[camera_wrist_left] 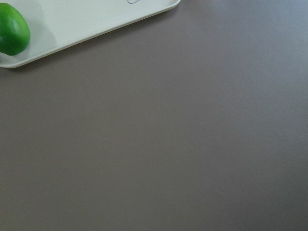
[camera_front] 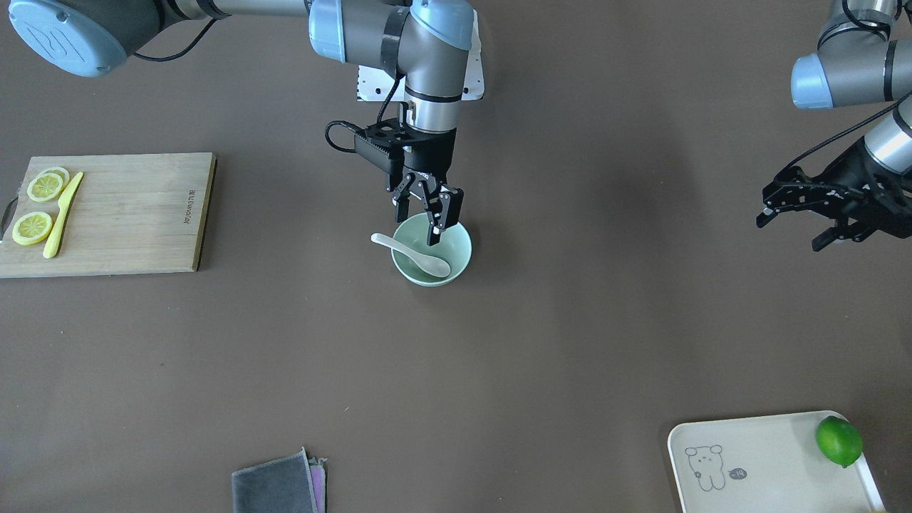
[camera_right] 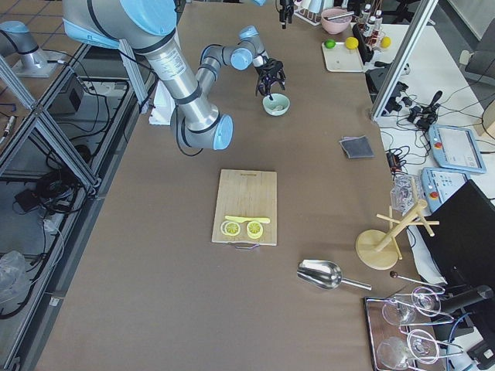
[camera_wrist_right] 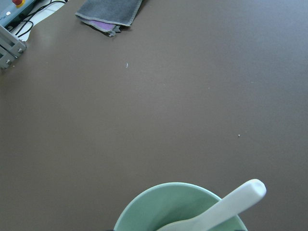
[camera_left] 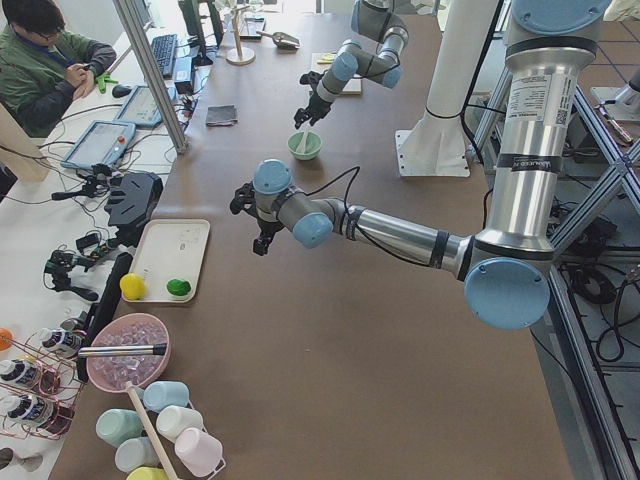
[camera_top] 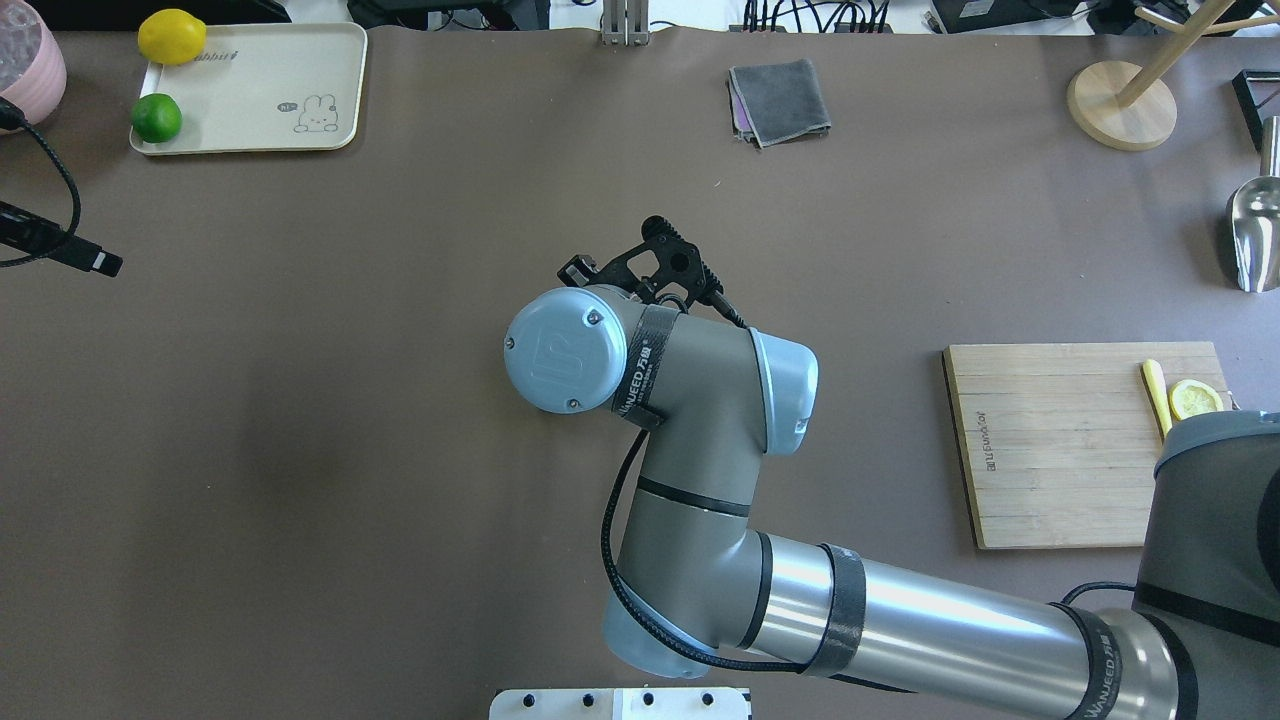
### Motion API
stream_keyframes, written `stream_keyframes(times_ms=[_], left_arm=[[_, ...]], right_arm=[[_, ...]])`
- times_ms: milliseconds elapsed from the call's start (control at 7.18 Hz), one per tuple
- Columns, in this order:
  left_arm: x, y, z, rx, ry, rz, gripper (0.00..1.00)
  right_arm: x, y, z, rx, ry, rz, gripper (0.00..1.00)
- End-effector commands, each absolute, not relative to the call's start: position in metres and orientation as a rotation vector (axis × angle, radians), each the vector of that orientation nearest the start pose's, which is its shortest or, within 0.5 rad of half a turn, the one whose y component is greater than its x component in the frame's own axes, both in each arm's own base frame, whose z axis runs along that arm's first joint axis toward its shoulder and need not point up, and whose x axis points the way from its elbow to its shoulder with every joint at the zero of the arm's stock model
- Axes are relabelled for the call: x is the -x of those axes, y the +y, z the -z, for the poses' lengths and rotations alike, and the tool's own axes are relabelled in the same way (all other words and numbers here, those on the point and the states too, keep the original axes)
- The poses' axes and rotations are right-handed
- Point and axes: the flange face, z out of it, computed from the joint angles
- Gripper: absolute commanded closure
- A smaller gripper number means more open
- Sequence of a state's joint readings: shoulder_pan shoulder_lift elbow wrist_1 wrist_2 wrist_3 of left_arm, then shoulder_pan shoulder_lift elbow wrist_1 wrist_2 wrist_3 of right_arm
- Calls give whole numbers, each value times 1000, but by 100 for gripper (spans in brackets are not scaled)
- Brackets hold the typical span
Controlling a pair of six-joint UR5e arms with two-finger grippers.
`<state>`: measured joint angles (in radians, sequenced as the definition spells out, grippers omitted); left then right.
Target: Place spoon in bowl
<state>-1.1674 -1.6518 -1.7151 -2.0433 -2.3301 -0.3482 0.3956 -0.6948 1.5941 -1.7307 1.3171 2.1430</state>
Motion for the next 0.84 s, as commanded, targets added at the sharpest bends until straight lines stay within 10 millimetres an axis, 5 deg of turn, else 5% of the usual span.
stream_keyframes(times_ms=[0,139,279,697], left_arm=[[-152,-521,-490,-350,917,-313,1],[-147,-522,-491,-354,906,-308,1],[-120,-528,-493,-369,897,-267,1],[3,-530,-501,-324,784,-347,0]], right_arm=[[519,-419,-129,-178,-774,-821,0],[456,-420,-154,-153,-766,-696,0],[396,-427,-187,-155,-748,-559,0],[241,-459,-281,-146,-676,-209,0]])
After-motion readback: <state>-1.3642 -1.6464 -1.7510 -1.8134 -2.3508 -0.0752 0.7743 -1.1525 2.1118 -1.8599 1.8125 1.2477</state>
